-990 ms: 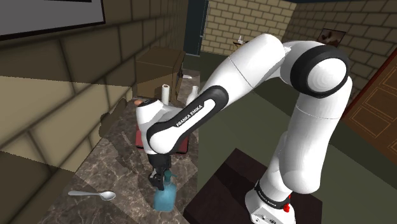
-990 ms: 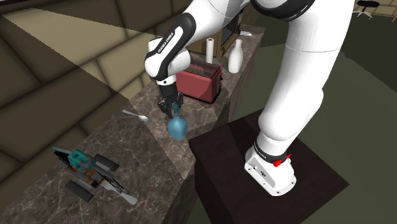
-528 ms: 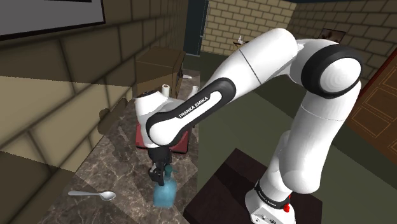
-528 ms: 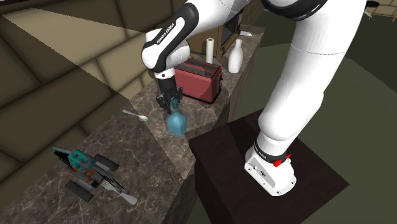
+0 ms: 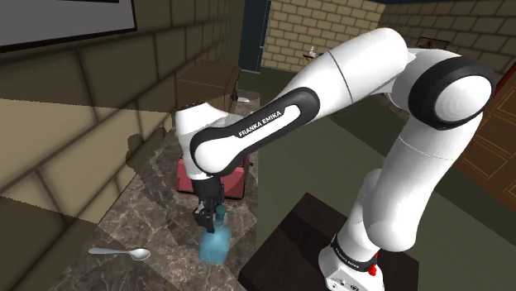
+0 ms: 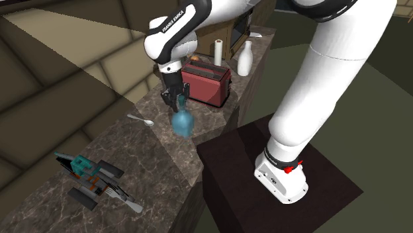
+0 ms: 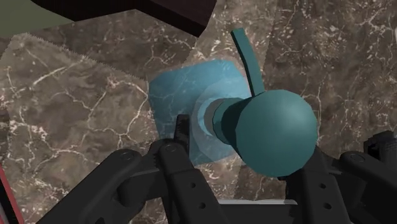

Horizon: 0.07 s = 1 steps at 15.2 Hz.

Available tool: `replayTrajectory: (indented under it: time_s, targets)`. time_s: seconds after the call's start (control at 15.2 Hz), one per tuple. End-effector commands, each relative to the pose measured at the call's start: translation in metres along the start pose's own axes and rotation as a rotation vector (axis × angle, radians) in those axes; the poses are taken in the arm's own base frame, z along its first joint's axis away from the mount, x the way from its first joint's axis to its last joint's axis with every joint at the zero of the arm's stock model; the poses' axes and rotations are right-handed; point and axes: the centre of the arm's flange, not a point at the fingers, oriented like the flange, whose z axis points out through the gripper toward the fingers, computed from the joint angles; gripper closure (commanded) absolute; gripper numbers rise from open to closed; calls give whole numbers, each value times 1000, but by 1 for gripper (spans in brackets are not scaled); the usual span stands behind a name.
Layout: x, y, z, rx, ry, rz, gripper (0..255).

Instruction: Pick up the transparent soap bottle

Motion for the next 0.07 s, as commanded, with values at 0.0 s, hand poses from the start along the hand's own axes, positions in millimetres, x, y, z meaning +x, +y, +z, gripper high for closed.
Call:
replayTrajectory:
  time_s: [0.0]
  targets:
    - [-1, -1, -3, 0, 0, 0, 255]
